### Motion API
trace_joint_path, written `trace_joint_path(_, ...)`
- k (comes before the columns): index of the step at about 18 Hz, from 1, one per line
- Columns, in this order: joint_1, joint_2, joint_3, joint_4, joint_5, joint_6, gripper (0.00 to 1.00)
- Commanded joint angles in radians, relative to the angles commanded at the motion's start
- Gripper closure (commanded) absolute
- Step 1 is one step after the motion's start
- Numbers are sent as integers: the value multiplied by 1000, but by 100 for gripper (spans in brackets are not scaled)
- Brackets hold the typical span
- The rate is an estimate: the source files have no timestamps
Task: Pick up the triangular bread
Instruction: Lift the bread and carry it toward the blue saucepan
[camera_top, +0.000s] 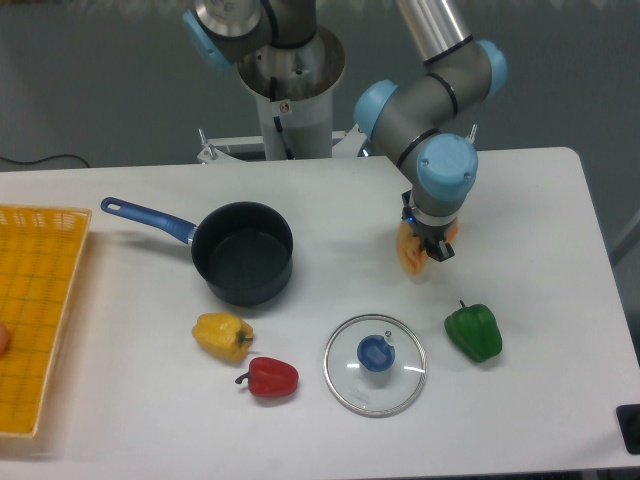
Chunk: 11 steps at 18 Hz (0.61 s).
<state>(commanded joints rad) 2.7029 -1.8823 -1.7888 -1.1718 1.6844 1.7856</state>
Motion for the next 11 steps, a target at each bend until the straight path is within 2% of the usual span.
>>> trace_joint_path(3, -9, 20, 23, -35, -8, -8, 94)
trace_joint_path(7, -51, 43, 55, -98, -37, -89, 94)
trace_joint_path(11, -94, 68, 55, -115, -69, -156, 94)
